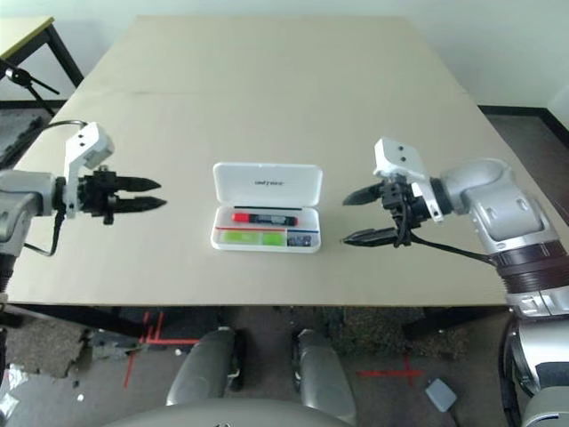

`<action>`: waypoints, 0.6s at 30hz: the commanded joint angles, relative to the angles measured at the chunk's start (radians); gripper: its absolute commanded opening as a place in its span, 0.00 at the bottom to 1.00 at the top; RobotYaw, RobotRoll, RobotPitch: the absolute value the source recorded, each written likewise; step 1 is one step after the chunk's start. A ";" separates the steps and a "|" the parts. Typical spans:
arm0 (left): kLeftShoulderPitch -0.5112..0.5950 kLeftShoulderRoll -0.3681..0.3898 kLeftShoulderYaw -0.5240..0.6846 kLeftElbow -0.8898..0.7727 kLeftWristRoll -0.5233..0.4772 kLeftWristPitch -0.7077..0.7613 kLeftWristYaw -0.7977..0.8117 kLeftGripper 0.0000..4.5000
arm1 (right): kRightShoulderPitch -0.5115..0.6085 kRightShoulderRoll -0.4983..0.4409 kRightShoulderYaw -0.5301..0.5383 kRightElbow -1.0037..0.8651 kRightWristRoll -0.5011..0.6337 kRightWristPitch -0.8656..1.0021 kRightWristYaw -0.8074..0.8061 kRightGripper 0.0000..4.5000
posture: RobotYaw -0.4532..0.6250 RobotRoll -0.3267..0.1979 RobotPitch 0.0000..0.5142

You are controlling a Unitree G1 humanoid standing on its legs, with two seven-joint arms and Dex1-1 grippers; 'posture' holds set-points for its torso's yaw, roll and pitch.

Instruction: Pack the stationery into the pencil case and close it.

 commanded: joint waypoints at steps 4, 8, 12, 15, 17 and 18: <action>-0.130 -0.067 -0.029 0.181 0.101 -0.084 0.105 0.01 | 0.029 -0.019 -0.031 0.009 0.001 -0.018 -0.018 1.00 | 0.65 0.62 0.21; -0.231 -0.132 -0.061 0.282 0.161 -0.093 0.158 0.01 | 0.062 -0.025 -0.048 -0.015 0.014 -0.007 -0.032 1.00 | 0.64 0.62 0.21; -0.311 -0.210 -0.094 0.354 0.200 -0.127 0.172 0.01 | 0.082 -0.029 -0.062 -0.031 0.019 -0.001 -0.044 1.00 | 0.63 0.62 0.20; -0.364 -0.278 -0.116 0.414 0.220 -0.177 0.169 0.01 | 0.093 -0.031 -0.071 -0.042 0.028 0.010 -0.055 1.00 | 0.62 0.62 0.20; -0.386 -0.318 -0.132 0.444 0.232 -0.209 0.156 0.01 | 0.102 -0.030 -0.076 -0.053 0.033 0.015 -0.063 1.00 | 0.61 0.62 0.20; -0.394 -0.334 -0.138 0.454 0.237 -0.222 0.149 0.01 | 0.108 -0.030 -0.078 -0.059 0.036 0.018 -0.066 1.00 | 0.61 0.62 0.20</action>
